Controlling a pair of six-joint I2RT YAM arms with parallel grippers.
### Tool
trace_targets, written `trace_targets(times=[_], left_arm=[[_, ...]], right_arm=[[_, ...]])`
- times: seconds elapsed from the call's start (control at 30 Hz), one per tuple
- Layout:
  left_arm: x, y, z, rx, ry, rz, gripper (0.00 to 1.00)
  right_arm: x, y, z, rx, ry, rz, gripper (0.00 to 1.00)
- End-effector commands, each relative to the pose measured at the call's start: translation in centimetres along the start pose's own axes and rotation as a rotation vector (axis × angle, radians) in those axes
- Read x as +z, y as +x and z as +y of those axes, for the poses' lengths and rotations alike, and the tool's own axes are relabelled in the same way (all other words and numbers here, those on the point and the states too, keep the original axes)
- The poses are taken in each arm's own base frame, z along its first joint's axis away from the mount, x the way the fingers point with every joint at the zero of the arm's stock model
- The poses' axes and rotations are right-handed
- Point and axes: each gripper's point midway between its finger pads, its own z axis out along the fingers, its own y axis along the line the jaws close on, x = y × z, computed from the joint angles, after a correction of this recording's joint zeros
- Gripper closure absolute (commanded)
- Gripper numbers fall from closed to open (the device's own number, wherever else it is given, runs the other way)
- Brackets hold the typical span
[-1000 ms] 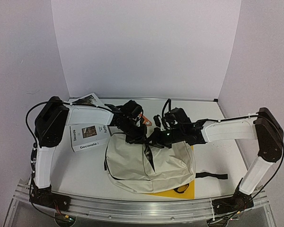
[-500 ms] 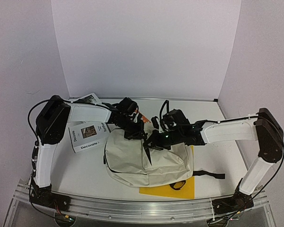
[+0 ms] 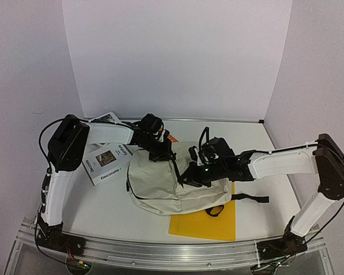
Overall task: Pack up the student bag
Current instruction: Zip the student bag at the center of the board.
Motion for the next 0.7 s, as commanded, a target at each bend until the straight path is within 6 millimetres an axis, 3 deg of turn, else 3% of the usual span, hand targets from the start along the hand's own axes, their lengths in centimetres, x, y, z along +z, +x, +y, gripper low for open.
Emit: trace_targets(times=[0.0, 0.43, 0.67], left_arm=[[-1.5, -6.7, 1.0, 0.059, -0.025, -0.213, 1.00], [-1.9, -7.9, 1.5, 0.057, -0.027, -0.237, 1.00], [-2.0, -8.0, 2.0, 0.037, -0.040, -0.239, 1.00]], right_arm=[[-1.7, 1.2, 1.1, 0.033, -0.040, 0.003, 1.00], [-1.6, 6.1, -2.9, 0.121, 0.024, 0.130, 1.00], [-2.7, 6.5, -3.1, 0.116, 0.050, 0.136, 1.00]])
